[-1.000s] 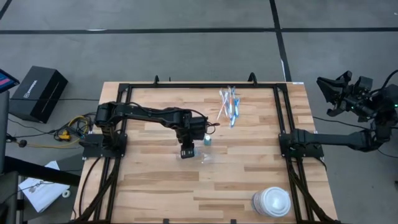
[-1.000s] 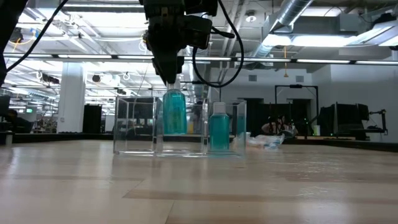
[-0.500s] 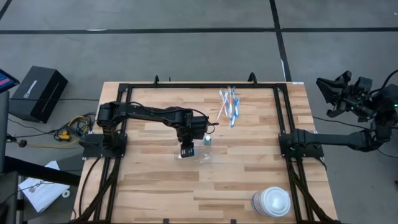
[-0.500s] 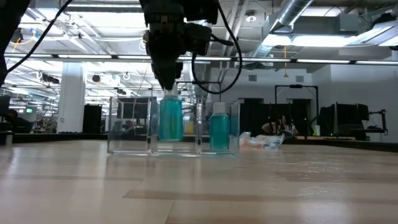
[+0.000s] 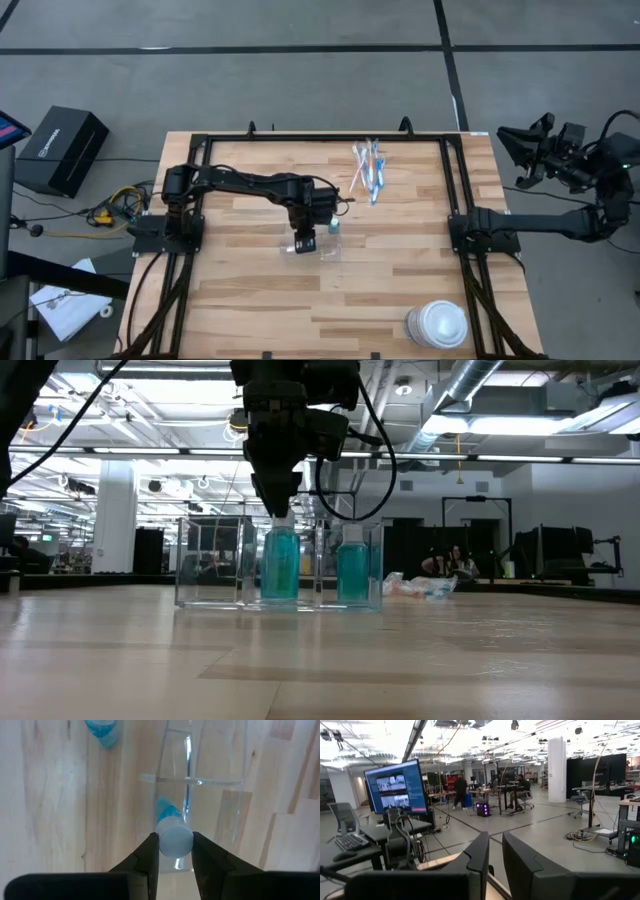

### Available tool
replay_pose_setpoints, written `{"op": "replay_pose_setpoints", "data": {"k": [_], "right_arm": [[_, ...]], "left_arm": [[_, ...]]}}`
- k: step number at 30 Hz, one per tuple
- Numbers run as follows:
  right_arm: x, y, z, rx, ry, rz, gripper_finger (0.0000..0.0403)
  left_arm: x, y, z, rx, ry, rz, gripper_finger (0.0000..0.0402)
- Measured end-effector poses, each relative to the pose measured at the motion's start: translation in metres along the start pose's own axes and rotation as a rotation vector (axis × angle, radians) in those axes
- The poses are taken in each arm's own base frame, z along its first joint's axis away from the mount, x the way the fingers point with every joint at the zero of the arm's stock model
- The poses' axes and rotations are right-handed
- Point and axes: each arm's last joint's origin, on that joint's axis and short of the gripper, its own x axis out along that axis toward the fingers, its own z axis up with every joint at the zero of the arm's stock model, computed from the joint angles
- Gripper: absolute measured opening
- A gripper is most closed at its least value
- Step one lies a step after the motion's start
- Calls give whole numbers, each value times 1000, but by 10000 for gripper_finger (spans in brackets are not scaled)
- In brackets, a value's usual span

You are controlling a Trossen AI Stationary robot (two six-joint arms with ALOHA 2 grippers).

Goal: Pick & Place toothbrushing station
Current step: Put the left blue mouthwash into the transparent organizer, then put the blue mouthwash into the transparent organizer

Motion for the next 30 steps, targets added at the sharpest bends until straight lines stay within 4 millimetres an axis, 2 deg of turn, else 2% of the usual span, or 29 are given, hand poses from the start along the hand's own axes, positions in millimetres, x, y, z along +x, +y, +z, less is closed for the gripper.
{"op": "replay_pose_setpoints", "data": {"k": [10, 21, 30], "right_arm": [[1, 0, 1, -3, -3, 1, 47], [1, 0, 1, -2, -6, 3, 47], [1, 1, 1, -2, -6, 9, 47]], "left_arm": [[-5, 1, 0, -1, -29, 56, 83], [-6, 0, 2, 4, -52, 40, 155], [-6, 0, 3, 7, -64, 36, 152]]}}
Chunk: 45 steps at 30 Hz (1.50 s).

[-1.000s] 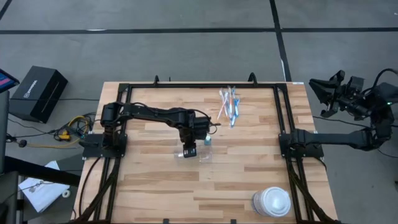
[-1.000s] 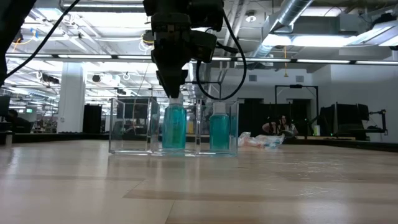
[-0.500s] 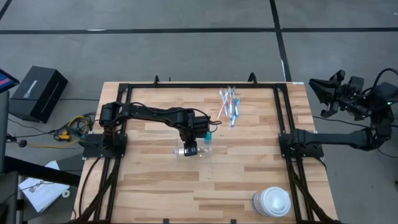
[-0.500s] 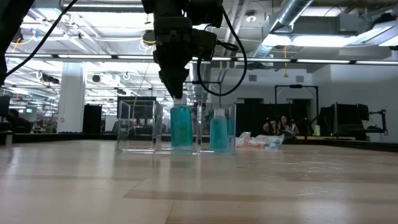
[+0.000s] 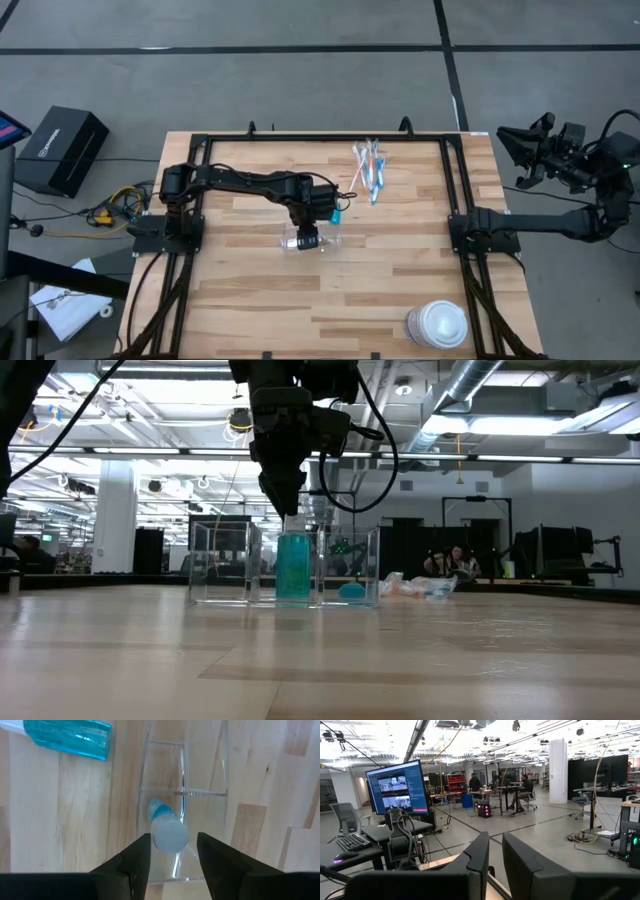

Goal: Pick & Place toothbrushing station
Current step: Put the blue mouthwash into the transparent organizer

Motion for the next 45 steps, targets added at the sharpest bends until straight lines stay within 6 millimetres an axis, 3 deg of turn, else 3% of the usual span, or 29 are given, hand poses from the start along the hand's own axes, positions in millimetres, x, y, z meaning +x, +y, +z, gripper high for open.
{"op": "replay_pose_setpoints", "data": {"k": [11, 21, 24, 28, 35, 37, 40, 42, 45], "right_arm": [[0, 0, 2, 5, -17, 2, 47], [7, 2, 2, 51, 0, -13, 47], [29, 8, -1, 94, 71, -67, 47], [75, 22, -14, 179, 215, -146, 47], [146, 46, -37, 387, 398, -247, 47], [159, 50, -39, 382, 472, -279, 47], [195, 58, -42, 368, 573, -350, 47], [219, 60, -55, 322, 707, -403, 47], [250, 62, -57, 306, 778, -414, 47]], "left_arm": [[-16, 4, -3, -37, -18, -16, 152], [-67, 39, -13, -148, -141, 71, 152], [-87, 55, -15, -229, -230, 81, 152], [-124, 74, -16, -334, -455, 90, 152], [-185, 91, -28, -359, -782, 171, 152], [-196, 99, -36, -372, -804, 196, 152], [-207, 106, -47, -389, -836, 193, 152], [-207, 109, -52, -378, -838, 181, 152], [-199, 117, -59, -387, -800, 156, 152]]}}
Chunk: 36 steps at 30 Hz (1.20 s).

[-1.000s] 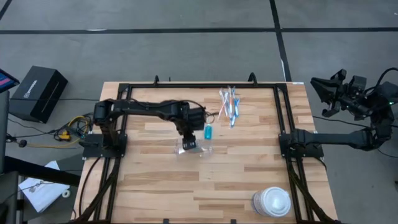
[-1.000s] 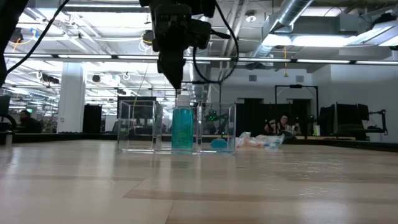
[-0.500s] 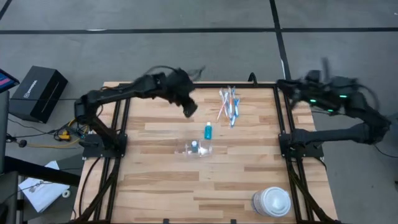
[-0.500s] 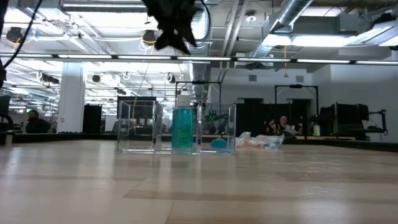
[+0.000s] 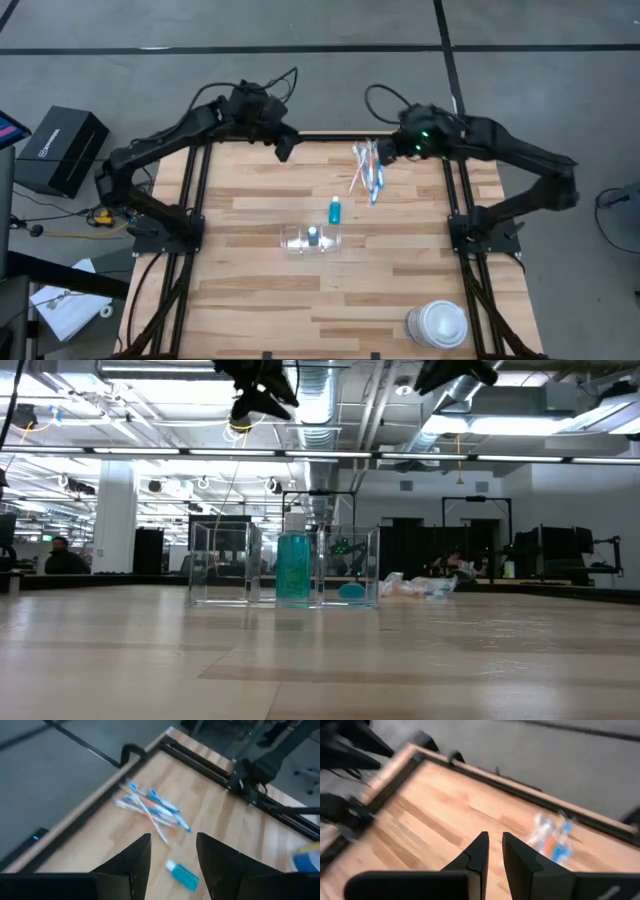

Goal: Pick & Place toothbrushing station
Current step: Put the blue mouthwash into the transparent organizer

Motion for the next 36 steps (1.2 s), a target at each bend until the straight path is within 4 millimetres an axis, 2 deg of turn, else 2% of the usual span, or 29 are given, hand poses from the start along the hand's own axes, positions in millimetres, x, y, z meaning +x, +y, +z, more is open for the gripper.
{"op": "replay_pose_setpoints", "data": {"k": [2, 4, 6, 10, 13, 16, 21, 26, 31, 36], "right_arm": [[12, 12, 11, -11, -2, 9, 47], [26, 23, 18, -41, 5, 2, 49], [31, 33, 30, -50, -27, 23, 54], [18, 35, 56, -73, -106, 42, 70], [8, 29, 72, -99, -163, 15, 86], [-13, 18, 86, -111, -231, 9, 103], [-41, -2, 93, -155, -289, -16, 129], [-68, -16, 93, -177, -344, -18, 144], [-81, -22, 91, -189, -362, -12, 150], [-85, -24, 89, -202, -356, -11, 147]], "left_arm": [[8, 8, -8, -29, 43, -46, 152], [22, 14, -22, -73, 119, -68, 152], [37, 20, -40, -136, 197, -61, 152], [63, 25, -72, -323, 346, -148, 152], [85, 22, -93, -429, 400, -208, 152], [100, 12, -100, -503, 360, -298, 152], [126, 5, -105, -667, 345, -407, 152], [151, 6, -123, -723, 422, -368, 158], [166, 0, -136, -728, 443, -319, 158], [181, -3, -150, -762, 482, -282, 158]]}}
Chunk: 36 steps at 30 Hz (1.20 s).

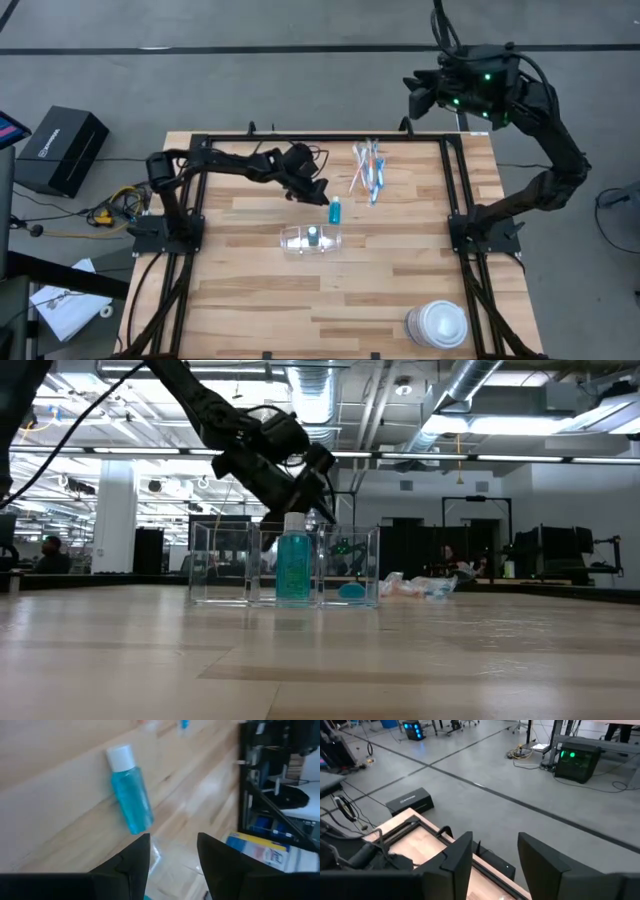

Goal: Pick & Place toothbrushing station
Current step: Put the blue mouthwash into the transparent organizer

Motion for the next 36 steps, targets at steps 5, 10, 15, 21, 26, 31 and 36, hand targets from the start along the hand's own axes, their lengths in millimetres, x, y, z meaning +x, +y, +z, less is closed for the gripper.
{"op": "replay_pose_setpoints", "data": {"k": [5, 10, 15, 21, 26, 31, 36], "right_arm": [[0, 0, -1, -19, 16, 21, 147], [0, 1, 0, -24, 9, 27, 153], [0, 1, 0, -27, 9, 28, 155], [0, 1, 0, -26, 9, 39, 151], [0, 2, 1, -22, 0, 47, 152], [0, 2, 2, -17, -11, 51, 155], [0, 3, 2, -16, -6, 74, 153]], "left_arm": [[13, 7, -3, -47, 9, 33, 161], [17, 10, -4, -56, 11, 45, 162], [17, 10, -3, -60, -8, 50, 162], [19, 6, -4, -60, -41, 45, 162], [28, 11, -6, -87, -20, 56, 162], [49, 14, -6, -94, 24, 68, 161], [64, 4, 1, -89, 32, 46, 161]]}}
